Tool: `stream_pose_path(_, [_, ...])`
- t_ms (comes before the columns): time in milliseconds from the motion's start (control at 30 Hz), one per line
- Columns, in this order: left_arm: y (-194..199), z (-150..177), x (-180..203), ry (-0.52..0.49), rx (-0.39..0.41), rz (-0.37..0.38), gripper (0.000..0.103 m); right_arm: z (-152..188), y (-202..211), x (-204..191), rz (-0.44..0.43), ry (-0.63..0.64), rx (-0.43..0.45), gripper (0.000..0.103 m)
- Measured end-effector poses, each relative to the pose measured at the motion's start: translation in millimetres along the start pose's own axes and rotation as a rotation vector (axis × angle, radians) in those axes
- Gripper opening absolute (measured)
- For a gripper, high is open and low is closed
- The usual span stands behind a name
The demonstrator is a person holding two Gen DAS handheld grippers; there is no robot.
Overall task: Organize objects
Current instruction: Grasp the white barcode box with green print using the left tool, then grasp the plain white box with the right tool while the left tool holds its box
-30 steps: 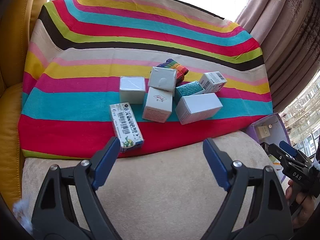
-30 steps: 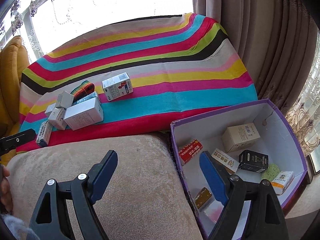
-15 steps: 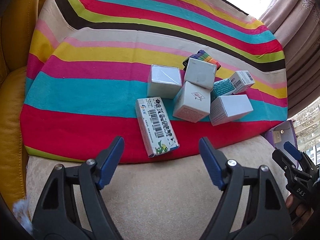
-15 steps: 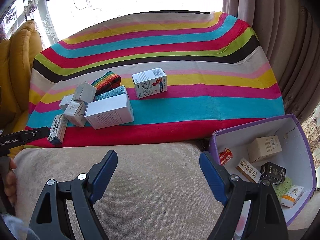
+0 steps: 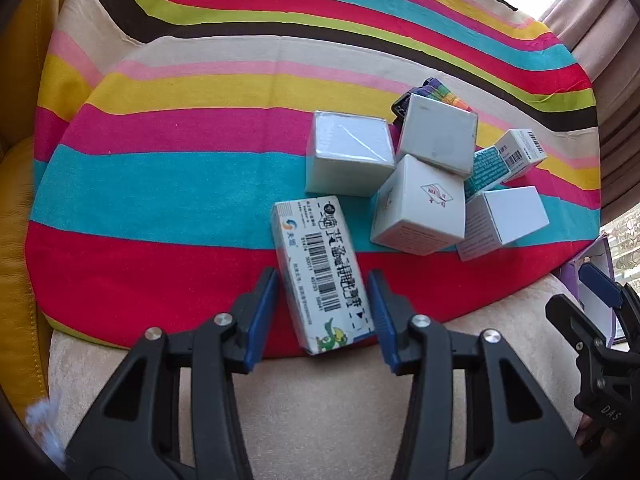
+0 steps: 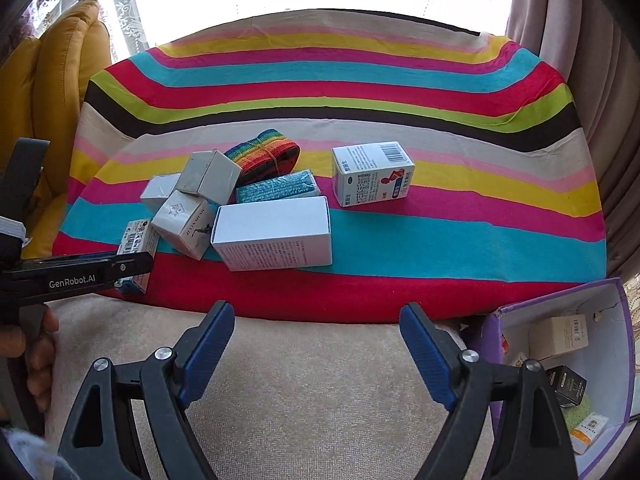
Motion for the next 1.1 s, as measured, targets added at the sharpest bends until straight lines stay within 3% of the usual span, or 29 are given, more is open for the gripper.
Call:
stream_pose_path(167, [9.8,6.6,-4.5,0.013,0.056,0.007,0.04,-4.7,-13.4,-8.3,-0.007,0.019,-0.017,0.086])
stream_pose_path(400, [22.6,9.2,-12.2,0.06,0.115,0.031,0.039,-12.6,-28.2,-18.3,-0.041,0.036,-0.025,0.087])
stream_pose_path(1100, [19.4,7.7,-16.0,0.091,0.134,0.072,0.039,-24.7,-64.1,-30.5,-0.058,0.042,-0.072,0.087])
Point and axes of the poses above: each gripper's, at about its wrist camera, not at the fingertips, and y roughly against the way its jaws point, x to its right, z to its underside, the point moved 1 cm from there along -y, roughly the way its jaws point, and after that the axes turned 13 degrees about x, right-handed, at the moved point
